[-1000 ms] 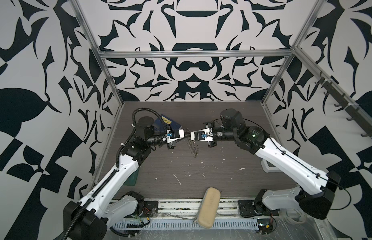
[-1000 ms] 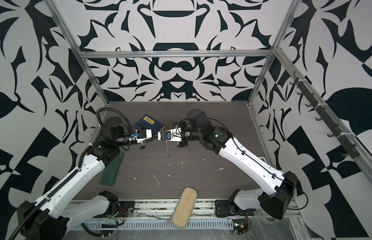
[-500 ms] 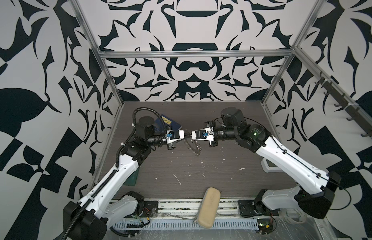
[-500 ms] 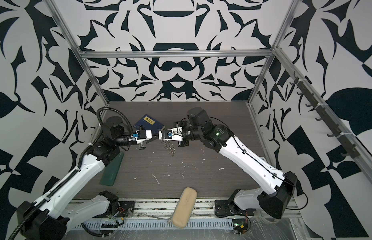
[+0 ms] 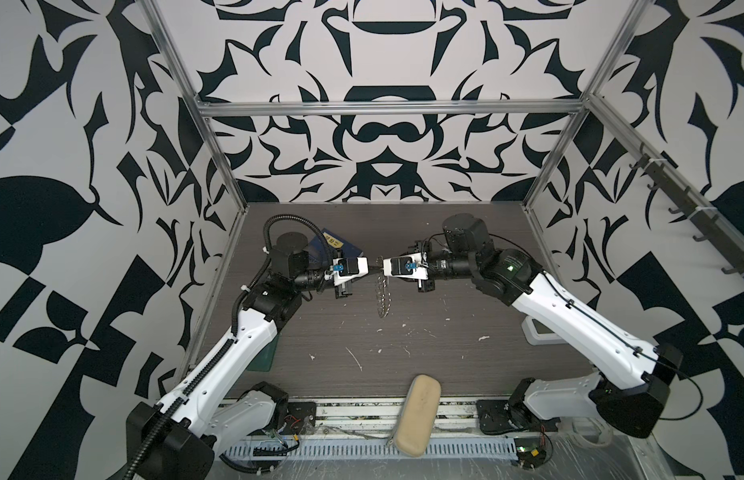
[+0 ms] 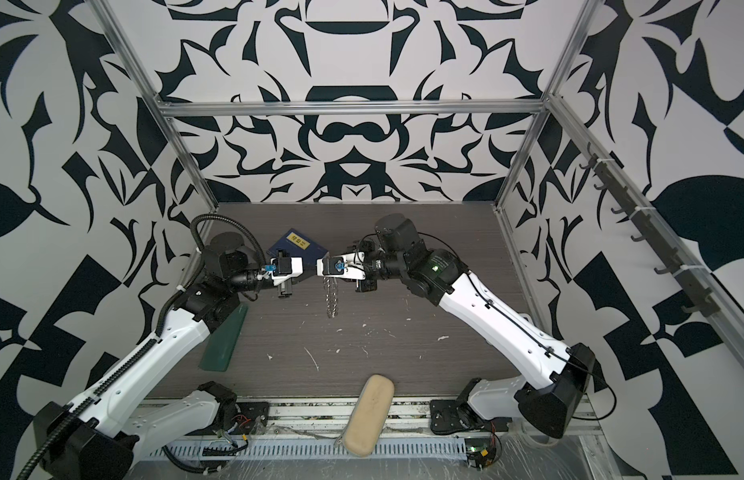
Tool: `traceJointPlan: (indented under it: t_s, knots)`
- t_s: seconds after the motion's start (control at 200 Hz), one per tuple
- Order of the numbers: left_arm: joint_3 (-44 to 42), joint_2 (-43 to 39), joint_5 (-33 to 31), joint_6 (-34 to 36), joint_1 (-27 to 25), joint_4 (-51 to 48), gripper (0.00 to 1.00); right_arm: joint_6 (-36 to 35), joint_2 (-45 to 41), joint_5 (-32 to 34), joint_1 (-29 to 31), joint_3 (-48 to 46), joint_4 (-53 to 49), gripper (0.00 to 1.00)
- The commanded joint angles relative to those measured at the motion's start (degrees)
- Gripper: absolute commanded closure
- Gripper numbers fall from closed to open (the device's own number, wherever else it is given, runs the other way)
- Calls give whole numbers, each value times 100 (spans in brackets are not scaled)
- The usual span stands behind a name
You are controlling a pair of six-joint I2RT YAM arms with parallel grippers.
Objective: Remove the keys from the keyring
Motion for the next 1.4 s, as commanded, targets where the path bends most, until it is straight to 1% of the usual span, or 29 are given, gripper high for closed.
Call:
traceJointPlan:
  t_s: [0.0, 0.14, 0.26, 0.445, 0.635, 1.075, 1.33, 1.395]
  knots:
    - [84, -48, 115, -242, 89, 351, 100, 118, -378, 201, 0, -178, 375, 72]
    - [49, -68, 173, -337, 140, 491, 100, 230, -614, 462, -16, -455, 536, 70]
    - [24, -79, 233, -400, 152, 567, 100, 485, -823, 586, -84, -820, 853, 69]
    - [-12, -67, 299, -481, 159, 687, 100, 1299, -989, 469, -166, -1533, 1855, 65]
    - [-46, -66, 270, -571, 157, 829, 100, 1761, -935, 485, -158, -2061, 2690, 61]
    - [-92, -62, 245, -686, 158, 918, 100, 2233, -485, 283, -115, -2112, 3629, 54]
    - [-109, -79, 227, -738, 165, 983, 100, 2369, -319, 138, -61, -2113, 3886, 54]
    - [-131, -79, 214, -790, 158, 1045, 100, 2463, -269, 142, -53, -2127, 4036, 56]
